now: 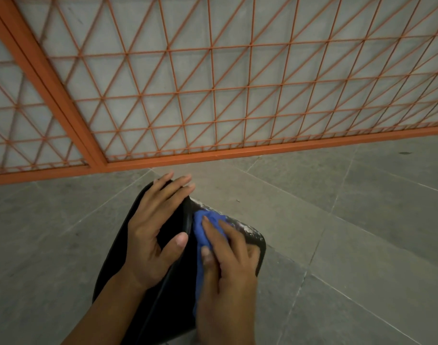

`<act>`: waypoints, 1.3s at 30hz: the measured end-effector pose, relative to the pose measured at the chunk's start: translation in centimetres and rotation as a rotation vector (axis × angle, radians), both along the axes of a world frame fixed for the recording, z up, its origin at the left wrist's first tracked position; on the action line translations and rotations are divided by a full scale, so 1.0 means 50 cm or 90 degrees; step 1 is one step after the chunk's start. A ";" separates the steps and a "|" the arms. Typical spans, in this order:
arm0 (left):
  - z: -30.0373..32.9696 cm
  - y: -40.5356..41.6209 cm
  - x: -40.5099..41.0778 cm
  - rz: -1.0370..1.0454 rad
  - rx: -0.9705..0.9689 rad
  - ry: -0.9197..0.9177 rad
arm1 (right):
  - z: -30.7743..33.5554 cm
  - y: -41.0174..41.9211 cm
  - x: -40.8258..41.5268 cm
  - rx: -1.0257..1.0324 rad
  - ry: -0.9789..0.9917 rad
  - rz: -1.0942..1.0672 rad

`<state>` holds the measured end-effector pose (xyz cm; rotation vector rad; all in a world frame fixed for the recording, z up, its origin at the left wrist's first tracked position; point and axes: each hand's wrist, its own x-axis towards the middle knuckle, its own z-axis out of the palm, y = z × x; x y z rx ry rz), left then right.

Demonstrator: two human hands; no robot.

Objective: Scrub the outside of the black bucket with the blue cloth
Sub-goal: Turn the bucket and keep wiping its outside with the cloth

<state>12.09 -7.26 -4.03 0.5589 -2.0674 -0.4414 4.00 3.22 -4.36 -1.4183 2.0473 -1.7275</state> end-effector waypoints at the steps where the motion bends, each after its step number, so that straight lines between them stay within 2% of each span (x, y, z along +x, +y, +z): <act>1: 0.000 -0.002 0.004 0.005 -0.001 -0.001 | 0.001 -0.009 -0.004 0.002 -0.008 0.016; 5: 0.004 -0.003 0.006 0.008 -0.001 -0.009 | -0.015 -0.013 -0.047 0.071 -0.082 0.027; 7: 0.007 0.001 -0.001 -0.008 0.002 -0.013 | -0.016 0.006 -0.033 0.051 -0.051 -0.023; 10: 0.008 0.003 -0.006 -0.011 0.007 -0.023 | -0.011 0.007 -0.005 -0.004 0.000 -0.016; 13: 0.011 0.002 -0.001 0.007 0.005 -0.029 | -0.008 -0.018 -0.040 0.042 -0.052 0.024; 15: 0.013 0.004 -0.002 -0.001 0.004 -0.027 | -0.022 -0.009 -0.056 0.057 -0.092 0.000; 17: 0.013 0.008 -0.005 -0.021 0.004 -0.021 | -0.017 0.009 -0.037 0.037 -0.053 -0.033; 20: 0.012 0.006 -0.001 -0.028 0.005 -0.019 | -0.001 0.008 -0.008 -0.003 0.007 -0.014; 23: 0.015 0.003 0.002 -0.008 0.008 -0.022 | 0.011 -0.015 -0.032 0.034 -0.029 0.046; 28: 0.018 0.013 -0.010 -0.033 0.009 -0.025 | 0.023 0.012 -0.003 -0.021 -0.033 -0.034; 32: 0.020 0.002 -0.007 0.004 0.022 -0.030 | 0.018 -0.007 0.000 -0.021 -0.051 0.012; 36: 0.019 -0.001 -0.009 -0.013 0.023 -0.026 | -0.015 0.023 0.047 -0.014 0.037 -0.033; 39: 0.014 -0.004 0.000 0.001 0.027 -0.024 | -0.024 0.016 0.058 -0.062 -0.012 -0.040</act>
